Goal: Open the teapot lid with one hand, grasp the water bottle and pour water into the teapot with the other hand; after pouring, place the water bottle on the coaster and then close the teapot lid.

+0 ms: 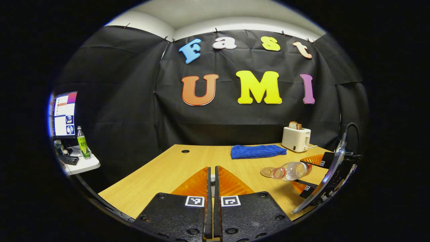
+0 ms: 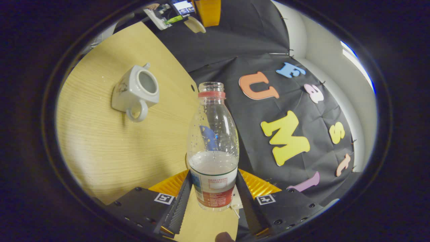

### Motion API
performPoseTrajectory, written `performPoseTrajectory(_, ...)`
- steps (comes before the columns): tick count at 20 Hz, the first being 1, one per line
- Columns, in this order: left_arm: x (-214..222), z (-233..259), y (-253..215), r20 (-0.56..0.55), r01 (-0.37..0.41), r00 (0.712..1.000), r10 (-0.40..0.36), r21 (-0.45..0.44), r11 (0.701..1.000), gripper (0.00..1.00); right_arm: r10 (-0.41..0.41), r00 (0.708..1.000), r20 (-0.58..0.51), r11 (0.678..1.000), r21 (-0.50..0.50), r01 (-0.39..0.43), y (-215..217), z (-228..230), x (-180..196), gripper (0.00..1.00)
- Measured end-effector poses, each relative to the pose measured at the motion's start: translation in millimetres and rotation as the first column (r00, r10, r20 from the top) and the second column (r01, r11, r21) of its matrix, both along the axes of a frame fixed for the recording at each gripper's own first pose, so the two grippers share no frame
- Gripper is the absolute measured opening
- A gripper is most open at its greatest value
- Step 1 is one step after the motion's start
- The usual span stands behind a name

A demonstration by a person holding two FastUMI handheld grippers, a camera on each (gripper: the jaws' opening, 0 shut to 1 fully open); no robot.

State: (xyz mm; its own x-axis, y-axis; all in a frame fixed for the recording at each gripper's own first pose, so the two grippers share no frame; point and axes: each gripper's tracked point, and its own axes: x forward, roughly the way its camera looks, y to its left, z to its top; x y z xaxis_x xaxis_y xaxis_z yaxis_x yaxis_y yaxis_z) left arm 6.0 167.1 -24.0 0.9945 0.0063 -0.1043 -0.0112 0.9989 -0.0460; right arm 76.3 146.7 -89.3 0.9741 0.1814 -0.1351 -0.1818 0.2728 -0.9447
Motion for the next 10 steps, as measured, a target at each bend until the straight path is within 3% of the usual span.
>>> performPoseTrajectory(10,-2,-1,7,-0.001,0.014,1.0,-0.014,-0.021,1.0,0.04,0.097,0.991,0.093,0.963,-0.258,-0.07,15,5,7,0.73)
